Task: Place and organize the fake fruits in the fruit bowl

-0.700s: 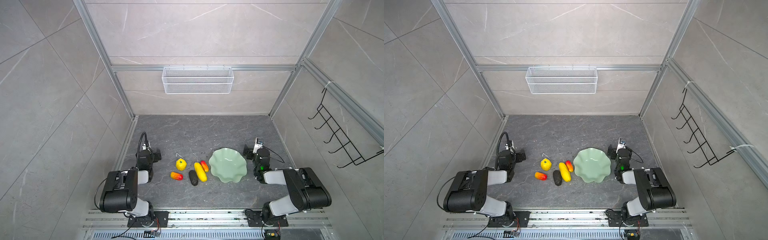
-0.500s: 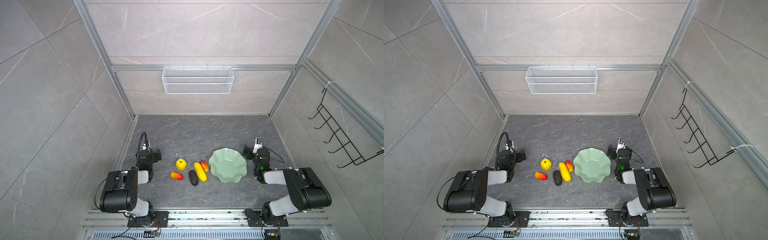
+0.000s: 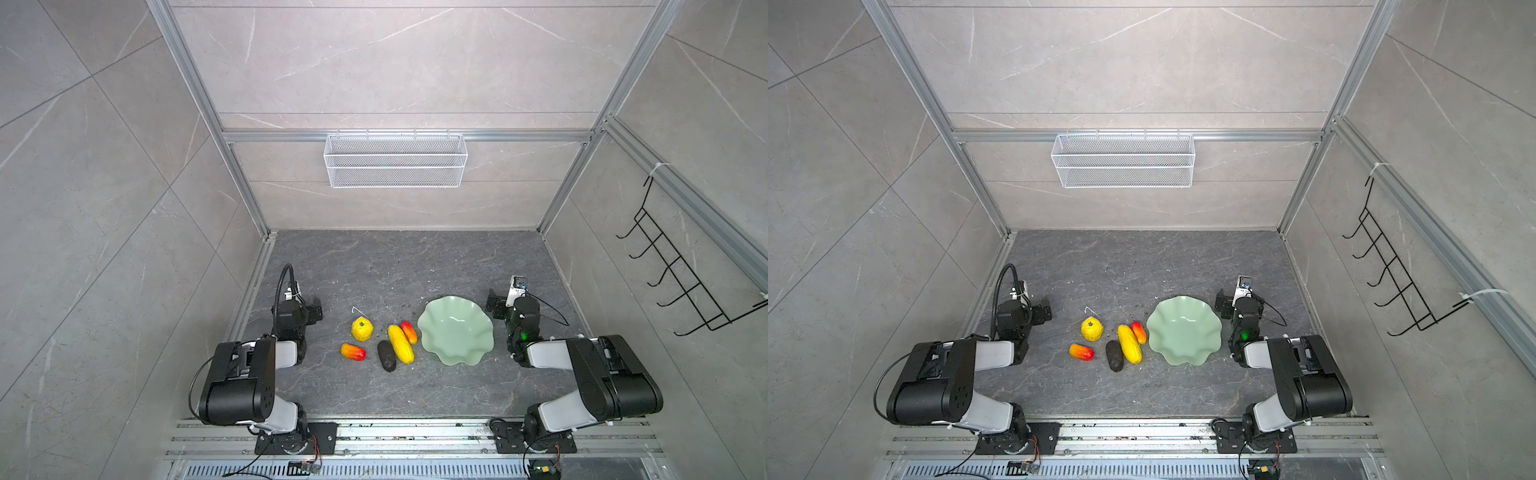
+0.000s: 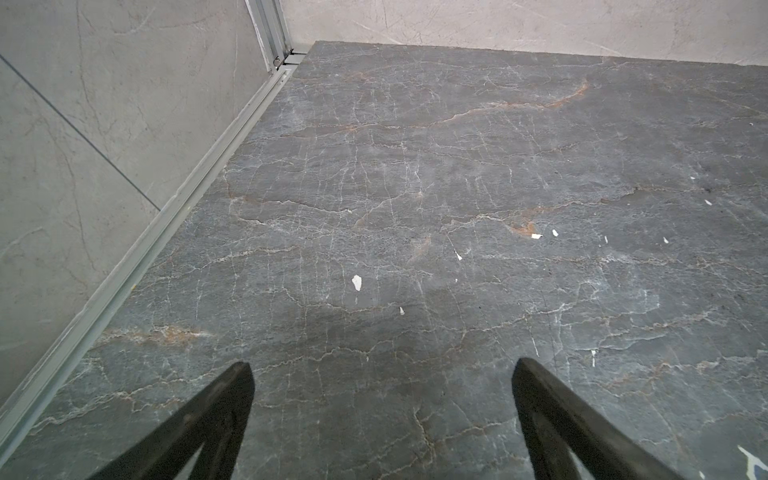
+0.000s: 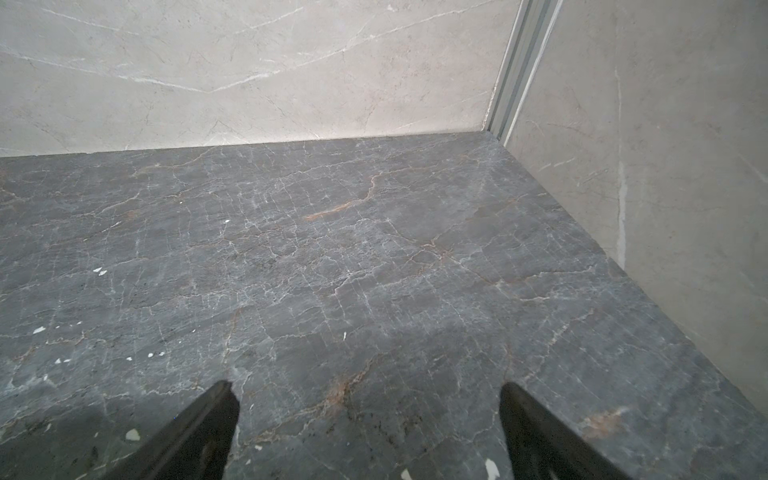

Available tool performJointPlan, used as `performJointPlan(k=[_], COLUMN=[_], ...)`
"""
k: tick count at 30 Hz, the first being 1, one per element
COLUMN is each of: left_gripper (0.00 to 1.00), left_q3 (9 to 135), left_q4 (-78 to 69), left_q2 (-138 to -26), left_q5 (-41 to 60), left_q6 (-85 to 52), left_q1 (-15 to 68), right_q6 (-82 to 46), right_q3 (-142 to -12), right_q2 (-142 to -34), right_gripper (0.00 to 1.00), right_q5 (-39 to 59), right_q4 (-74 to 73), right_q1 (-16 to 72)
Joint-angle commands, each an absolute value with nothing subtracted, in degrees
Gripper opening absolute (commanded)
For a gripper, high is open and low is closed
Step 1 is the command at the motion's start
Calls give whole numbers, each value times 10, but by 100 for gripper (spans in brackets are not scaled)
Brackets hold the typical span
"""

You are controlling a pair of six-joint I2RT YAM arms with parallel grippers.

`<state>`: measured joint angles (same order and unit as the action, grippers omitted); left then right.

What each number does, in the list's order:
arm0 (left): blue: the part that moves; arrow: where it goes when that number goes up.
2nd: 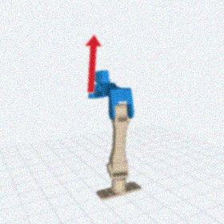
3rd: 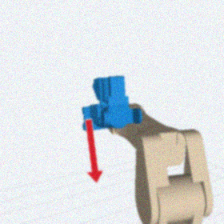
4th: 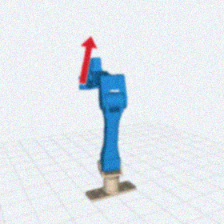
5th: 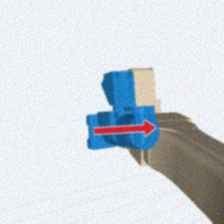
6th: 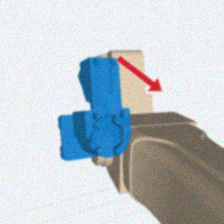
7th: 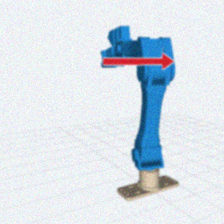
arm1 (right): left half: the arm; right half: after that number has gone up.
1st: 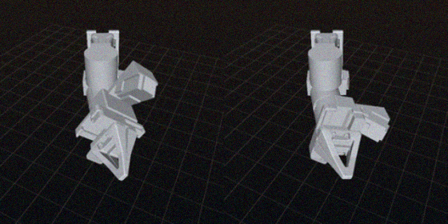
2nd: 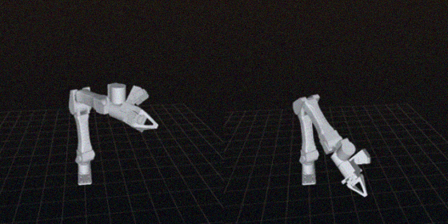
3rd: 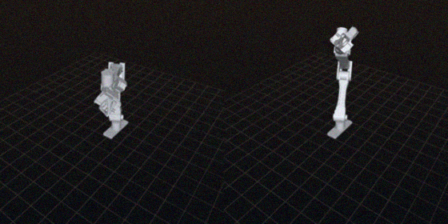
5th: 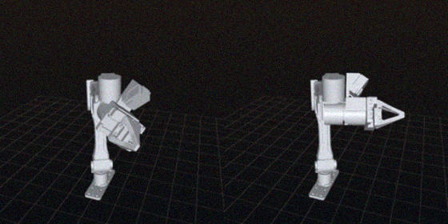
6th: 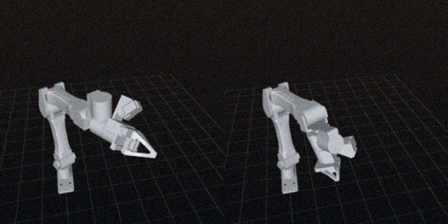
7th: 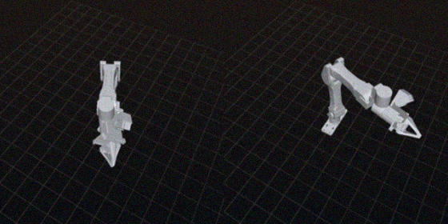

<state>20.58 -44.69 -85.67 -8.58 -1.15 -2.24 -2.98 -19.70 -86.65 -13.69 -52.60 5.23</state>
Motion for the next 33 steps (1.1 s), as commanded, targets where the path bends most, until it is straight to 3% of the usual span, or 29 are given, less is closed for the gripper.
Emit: performJointPlan(k=[1,12,14,16,17,22,24,28,31,33], left_gripper=[100,100,100,100,100,100,100,100,100,100], left_q3=[210,210,217,219,222,292,357,495,551,573], left_q4=[-475,-479,-441,-390,-362,-173,-57,168,248,298], left_q2=[-857,-854,-821,-761,-727,-584,-553,-504,-455,-439], left_q5=[-79,-75,-86,-112,-131,-145,-168,-205,-140,-78], left_q6=[-16,-10,3,15,22,11,25,35,70,112], left_q1=[-23,-23,-8,13,28,106,142,176,176,175], right_q6=[-35,-32,-39,-23,-13,33,53,27,-15,-31], right_q3=[-195,-191,-170,-139,-139,-245,-304,-390,-443,-477], right_q2=[-869,-868,-852,-834,-821,-704,-690,-667,-684,-712], right_gripper=[100,100,100,100,100,100,100,100,100,100], right_q5=[-134,-139,-200,-192,-247,-331,-314,-163,-15,30], right_q4=[-531,-538,-565,-612,-618,-368,-291,-147,-76,-42], right_q1=[51,50,67,72,92,166,182,207,223,258])
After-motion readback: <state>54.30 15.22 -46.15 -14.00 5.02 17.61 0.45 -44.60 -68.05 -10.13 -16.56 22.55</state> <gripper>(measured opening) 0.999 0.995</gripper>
